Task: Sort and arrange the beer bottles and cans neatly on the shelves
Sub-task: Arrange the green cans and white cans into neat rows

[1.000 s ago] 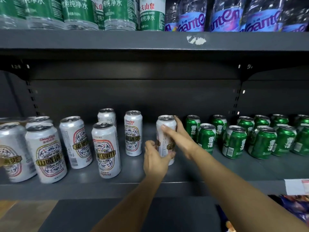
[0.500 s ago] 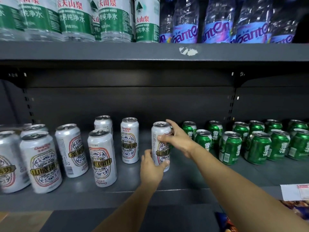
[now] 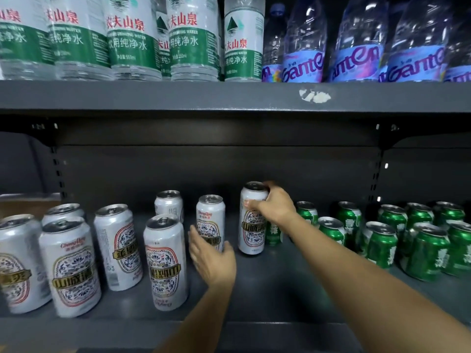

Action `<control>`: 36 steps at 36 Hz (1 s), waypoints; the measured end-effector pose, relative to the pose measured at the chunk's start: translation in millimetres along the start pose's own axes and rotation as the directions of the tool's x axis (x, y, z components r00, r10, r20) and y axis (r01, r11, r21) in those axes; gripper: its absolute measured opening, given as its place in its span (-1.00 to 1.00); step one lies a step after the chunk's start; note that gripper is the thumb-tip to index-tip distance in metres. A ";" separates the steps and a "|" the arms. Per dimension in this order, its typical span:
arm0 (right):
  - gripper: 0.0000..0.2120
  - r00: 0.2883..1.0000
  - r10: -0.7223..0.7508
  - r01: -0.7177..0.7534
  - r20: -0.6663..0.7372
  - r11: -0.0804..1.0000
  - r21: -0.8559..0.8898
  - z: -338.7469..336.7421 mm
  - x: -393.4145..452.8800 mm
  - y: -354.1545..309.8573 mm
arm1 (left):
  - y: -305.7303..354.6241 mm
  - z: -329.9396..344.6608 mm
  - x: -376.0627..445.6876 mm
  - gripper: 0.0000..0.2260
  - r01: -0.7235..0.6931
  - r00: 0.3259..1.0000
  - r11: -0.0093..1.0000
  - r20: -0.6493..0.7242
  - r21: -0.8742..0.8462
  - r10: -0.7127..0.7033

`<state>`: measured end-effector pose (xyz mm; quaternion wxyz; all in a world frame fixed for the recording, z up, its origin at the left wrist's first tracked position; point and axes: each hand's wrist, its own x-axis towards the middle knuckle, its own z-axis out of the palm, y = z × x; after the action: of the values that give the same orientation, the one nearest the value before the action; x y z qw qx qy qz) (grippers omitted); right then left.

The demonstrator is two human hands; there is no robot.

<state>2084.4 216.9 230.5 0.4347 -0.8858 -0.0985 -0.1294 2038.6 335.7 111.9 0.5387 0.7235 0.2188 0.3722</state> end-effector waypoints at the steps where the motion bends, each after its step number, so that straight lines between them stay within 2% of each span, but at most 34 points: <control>1: -0.46 1.000 0.001 -0.001 0.009 0.999 -0.048 3.7 2.8 -3.4 | -3.3 0.2 4.3 -0.20 0.034 0.999 0.999 0.004 -0.005 -0.034; 5: -0.37 0.997 0.020 -0.009 0.069 0.988 -0.153 29.1 19.8 -10.3 | -12.2 4.4 10.6 -0.22 0.104 0.994 0.994 0.027 -0.011 -0.104; 11: -0.32 0.996 0.026 -0.009 0.088 0.981 -0.192 58.9 39.2 -13.2 | -21.3 7.3 14.1 -0.22 0.078 0.996 0.996 0.039 0.032 -0.079; 22: -0.34 0.999 0.018 -0.011 0.030 0.975 -0.223 75.3 54.6 -6.6 | -21.9 5.7 14.1 -0.23 0.060 0.997 0.997 0.048 0.056 -0.063; 29: -0.37 0.999 -0.041 0.048 0.033 0.970 -0.238 76.0 47.0 -1.8 | -23.2 3.7 14.3 -0.24 0.042 0.998 0.996 0.049 0.084 -0.046; 31: -0.40 0.998 -0.053 0.044 -0.031 0.971 -0.235 72.0 37.5 -1.1 | -22.7 3.3 13.9 -0.25 0.039 0.998 0.994 0.047 0.099 -0.043; 33: -0.49 0.970 -0.156 0.109 -0.188 0.965 -0.238 68.6 23.0 1.5 | -19.3 2.3 11.9 -0.26 0.041 0.998 0.993 0.045 0.110 -0.046; 34: -0.52 0.946 -0.202 0.153 -0.255 0.968 -0.201 68.2 14.4 2.7 | -16.5 1.2 10.9 -0.28 0.047 0.998 0.992 0.045 0.117 -0.052; 36: -0.48 0.924 -0.241 0.223 -0.298 0.970 -0.095 69.6 -3.5 5.5 | -9.5 -1.4 8.9 -0.30 0.058 0.996 0.989 0.052 0.137 -0.065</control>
<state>2092.7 268.7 184.4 0.3996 -0.8496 -0.1299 -0.3188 2043.9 346.1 105.9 0.5055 0.7616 0.2505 0.3190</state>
